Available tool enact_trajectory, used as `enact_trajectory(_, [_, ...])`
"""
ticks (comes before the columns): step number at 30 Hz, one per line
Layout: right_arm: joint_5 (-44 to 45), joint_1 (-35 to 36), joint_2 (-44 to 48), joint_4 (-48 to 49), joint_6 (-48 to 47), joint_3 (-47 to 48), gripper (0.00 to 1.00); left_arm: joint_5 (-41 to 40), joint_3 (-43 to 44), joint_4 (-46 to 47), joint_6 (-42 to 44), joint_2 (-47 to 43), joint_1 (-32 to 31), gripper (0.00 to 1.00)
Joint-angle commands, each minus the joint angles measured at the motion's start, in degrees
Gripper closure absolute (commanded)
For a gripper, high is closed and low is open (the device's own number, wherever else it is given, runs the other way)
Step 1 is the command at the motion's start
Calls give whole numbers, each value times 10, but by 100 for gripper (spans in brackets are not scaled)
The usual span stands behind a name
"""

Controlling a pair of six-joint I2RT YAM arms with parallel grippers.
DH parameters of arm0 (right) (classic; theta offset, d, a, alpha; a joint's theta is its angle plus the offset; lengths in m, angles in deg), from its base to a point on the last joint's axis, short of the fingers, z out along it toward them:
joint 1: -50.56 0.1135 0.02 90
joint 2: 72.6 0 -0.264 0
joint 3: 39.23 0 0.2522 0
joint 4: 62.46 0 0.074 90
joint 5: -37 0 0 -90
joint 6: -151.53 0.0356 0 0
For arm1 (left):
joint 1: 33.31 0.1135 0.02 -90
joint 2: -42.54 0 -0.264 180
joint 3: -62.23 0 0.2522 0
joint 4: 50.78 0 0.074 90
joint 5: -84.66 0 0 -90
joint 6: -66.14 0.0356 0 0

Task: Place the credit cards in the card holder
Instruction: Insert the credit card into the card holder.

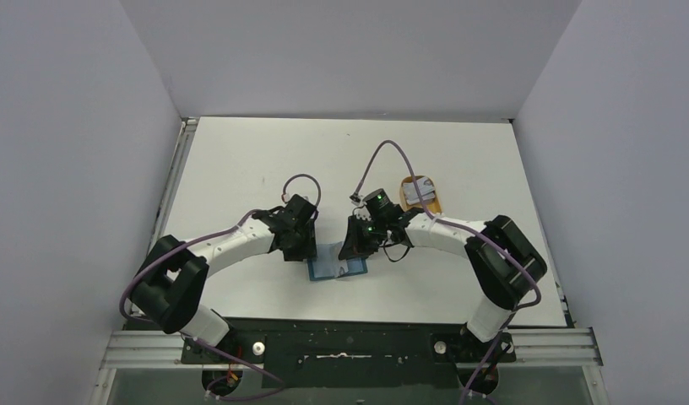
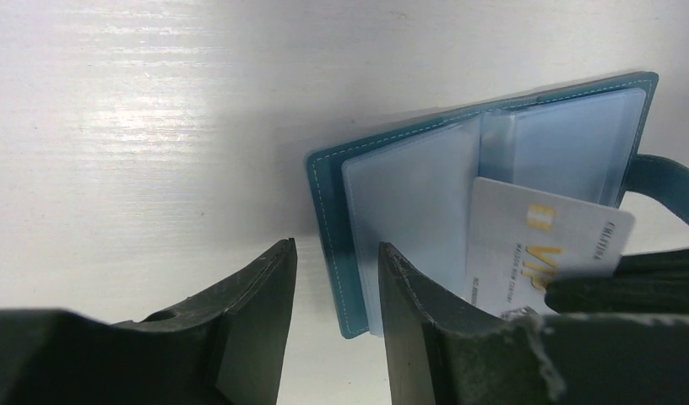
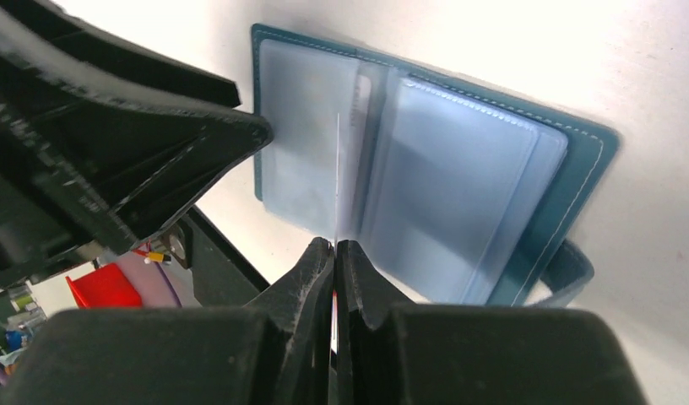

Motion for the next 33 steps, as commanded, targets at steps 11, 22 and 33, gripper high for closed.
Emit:
enact_trajectory(11, [-20, -26, -29, 63, 21, -2, 100, 3, -6, 30, 2, 24, 8, 65])
enact_trajectory(22, [-45, -27, -46, 85, 28, -6, 100, 12, -18, 45, -4, 43, 8, 71])
enact_trajectory(33, [-54, -27, -57, 119, 45, -16, 100, 7, -18, 29, -8, 27, 8, 71])
